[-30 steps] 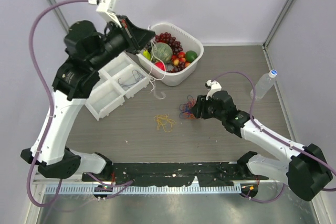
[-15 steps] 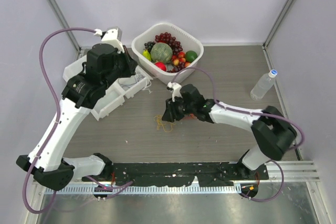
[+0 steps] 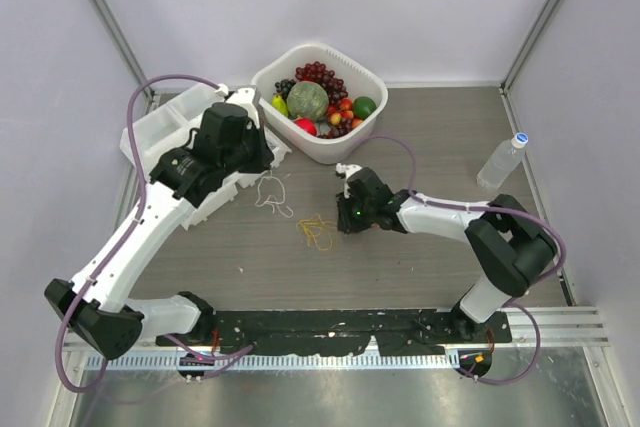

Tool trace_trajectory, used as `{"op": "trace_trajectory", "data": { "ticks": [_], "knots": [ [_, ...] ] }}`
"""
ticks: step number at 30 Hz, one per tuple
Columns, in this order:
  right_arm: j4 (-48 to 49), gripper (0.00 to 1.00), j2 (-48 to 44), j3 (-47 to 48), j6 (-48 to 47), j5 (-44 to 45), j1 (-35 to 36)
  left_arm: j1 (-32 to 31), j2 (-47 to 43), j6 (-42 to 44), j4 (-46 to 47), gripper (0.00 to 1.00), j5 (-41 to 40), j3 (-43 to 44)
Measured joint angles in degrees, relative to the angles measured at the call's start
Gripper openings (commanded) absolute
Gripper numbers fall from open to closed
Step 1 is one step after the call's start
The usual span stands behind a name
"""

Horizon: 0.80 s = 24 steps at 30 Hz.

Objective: Untangle the cables

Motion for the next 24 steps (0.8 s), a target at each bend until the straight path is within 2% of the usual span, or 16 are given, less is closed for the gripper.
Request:
{"op": "trace_trajectory", "data": {
  "ticks": [6, 9, 11, 14, 18, 22, 24],
  "knots": [
    [-4.8, 0.27, -8.7, -7.6, 0.0, 9.1, -6.4, 0.0, 3.2, 1.6, -0.2, 0.00, 2.1, -3.7],
    [-6.5, 0.28, -12.7, -9.8, 0.0, 11.1, -8.3, 0.0, 7.3, 2.9, -0.3, 0.00, 3.0, -3.7],
    [-7.3, 0.32, -14.9, -10.3, -0.6, 11.0, -8.7, 0.0, 9.9, 3.5, -1.0, 0.00, 2.8, -3.6],
    [-6.7, 0.41, -17.5, -10.1, -3.1, 7.5, -7.2, 0.0, 12.8, 4.5, -2.9, 0.00, 1.2, -3.4],
    [-2.7, 0.45, -18.4, -9.0, -5.9, -1.2, -3.5, 0.0, 12.9, 4.9, -3.7, 0.00, -1.5, -3.4],
    [1.8, 0.45, -11.0, -3.6, -7.6, -9.1, -0.2, 0.7, 13.0, 4.6, -4.5, 0.00, -2.5, -3.4],
    [3.6, 0.45, -4.5, 1.2, -8.5, -11.3, 1.8, 1.2, 12.9, 4.5, -4.6, 0.00, -2.5, -3.7]
  ]
}}
